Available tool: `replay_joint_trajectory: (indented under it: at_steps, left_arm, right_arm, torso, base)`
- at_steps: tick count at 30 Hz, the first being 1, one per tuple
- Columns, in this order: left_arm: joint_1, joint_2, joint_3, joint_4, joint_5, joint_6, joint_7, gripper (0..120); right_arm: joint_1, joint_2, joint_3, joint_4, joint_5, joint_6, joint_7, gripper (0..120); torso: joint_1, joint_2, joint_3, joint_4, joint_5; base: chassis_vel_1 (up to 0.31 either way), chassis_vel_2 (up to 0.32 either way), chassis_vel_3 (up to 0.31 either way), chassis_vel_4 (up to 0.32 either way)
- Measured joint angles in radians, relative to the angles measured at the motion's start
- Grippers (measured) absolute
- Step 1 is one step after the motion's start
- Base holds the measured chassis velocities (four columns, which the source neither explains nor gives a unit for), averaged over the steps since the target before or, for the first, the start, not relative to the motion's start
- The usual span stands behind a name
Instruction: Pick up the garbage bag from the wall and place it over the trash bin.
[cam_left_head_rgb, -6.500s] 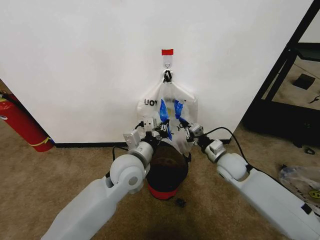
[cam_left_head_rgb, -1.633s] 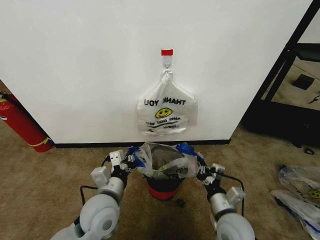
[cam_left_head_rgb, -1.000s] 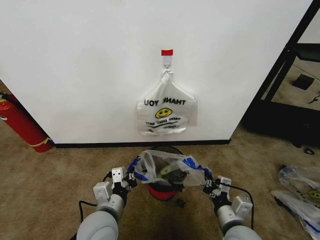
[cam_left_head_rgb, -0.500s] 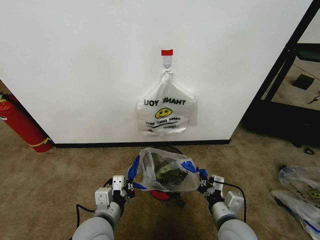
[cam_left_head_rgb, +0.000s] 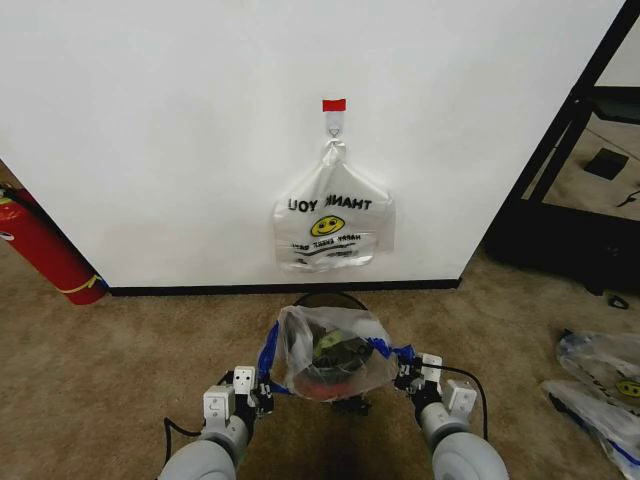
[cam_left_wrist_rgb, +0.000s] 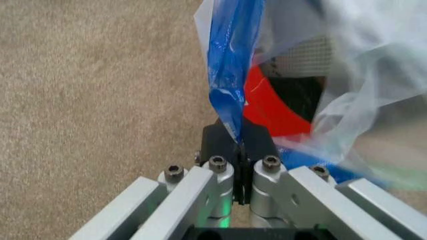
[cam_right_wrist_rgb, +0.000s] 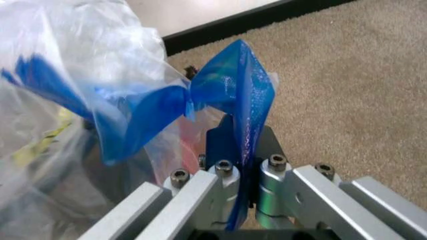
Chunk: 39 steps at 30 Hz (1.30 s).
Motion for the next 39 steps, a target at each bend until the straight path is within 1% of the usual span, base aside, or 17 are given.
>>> replay_joint_trajectory:
  at_steps: [4, 11, 21, 27, 35, 39]
  left_arm:
    - [-0.02, -0.022, 0.004, 0.054, 0.006, -0.011, 0.007, 0]
    - [-0.036, -0.059, 0.007, 0.108, 0.034, -0.037, 0.023, 0]
    - [-0.047, -0.105, 0.026, 0.148, 0.062, -0.052, 0.03, 0]
    - [-0.069, -0.132, 0.032, 0.211, 0.117, -0.089, 0.048, 0]
    - [-0.083, -0.167, 0.032, 0.257, 0.157, -0.121, 0.061, 0]
    - [-0.087, -0.179, 0.033, 0.264, 0.168, -0.125, 0.065, 0]
  right_arm:
    - [0.027, 0.008, -0.004, -0.044, 0.0, 0.003, -0.001, 0]
    - [0.055, 0.024, -0.004, -0.089, -0.005, 0.023, -0.014, 0]
    - [0.083, 0.048, -0.002, -0.137, -0.006, 0.042, -0.033, 0]
    - [0.1, 0.06, 0.0, -0.177, -0.018, 0.07, -0.062, 0]
    - [0.142, 0.081, -0.014, -0.239, -0.049, 0.103, -0.086, 0]
    - [0.161, 0.087, -0.02, -0.262, -0.056, 0.105, -0.087, 0]
  torso:
    - [0.0, 0.0, 0.0, 0.0001, 0.0]
    - [0.0, 0.0, 0.0, 0.0, 0.0]
    - [0.0, 0.0, 0.0, 0.0, 0.0001]
    - [0.0, 0.0, 0.0, 0.0, 0.0]
    - [0.0, 0.0, 0.0, 0.0, 0.0001]
    - [0.0, 0.0, 0.0, 0.0, 0.0001]
  base:
    - [0.0, 0.0, 0.0, 0.0]
    - [0.0, 0.0, 0.0, 0.0]
    - [0.0, 0.0, 0.0, 0.0]
    - [0.0, 0.0, 0.0, 0.0]
    - [0.0, 0.0, 0.0, 0.0]
    - [0.0, 0.0, 0.0, 0.0]
